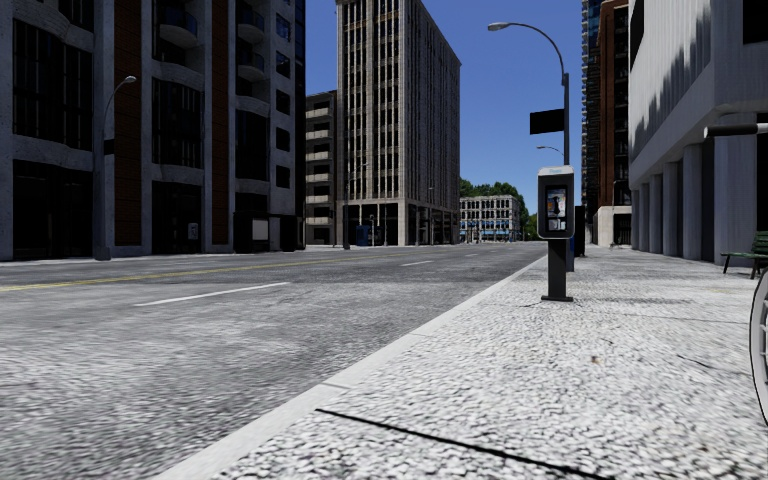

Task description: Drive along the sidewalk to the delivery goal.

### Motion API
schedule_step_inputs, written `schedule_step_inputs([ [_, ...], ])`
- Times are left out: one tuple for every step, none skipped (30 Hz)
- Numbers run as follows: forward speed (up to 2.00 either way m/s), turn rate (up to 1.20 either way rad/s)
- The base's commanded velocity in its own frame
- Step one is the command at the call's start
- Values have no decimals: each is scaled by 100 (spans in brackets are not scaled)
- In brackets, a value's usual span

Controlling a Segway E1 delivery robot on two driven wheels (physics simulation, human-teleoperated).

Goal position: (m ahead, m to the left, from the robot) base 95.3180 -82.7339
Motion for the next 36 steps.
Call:
schedule_step_inputs([
  [0,0],
  [0,0],
  [0,0],
  [0,0],
  [0,0],
  [0,0],
  [0,0],
  [0,0],
  [0,0],
  [0,0],
  [0,0],
  [0,0],
  [0,0],
  [0,0],
  [0,0],
  [0,0],
  [0,0],
  [0,0],
  [0,0],
  [0,0],
  [0,0],
  [0,0],
  [0,0],
  [0,0],
  [0,0],
  [0,0],
  [0,0],
  [0,0],
  [0,0],
  [0,0],
  [0,0],
  [25,0],
  [36,0],
  [36,0],
  [73,0],
  [121,0],
])
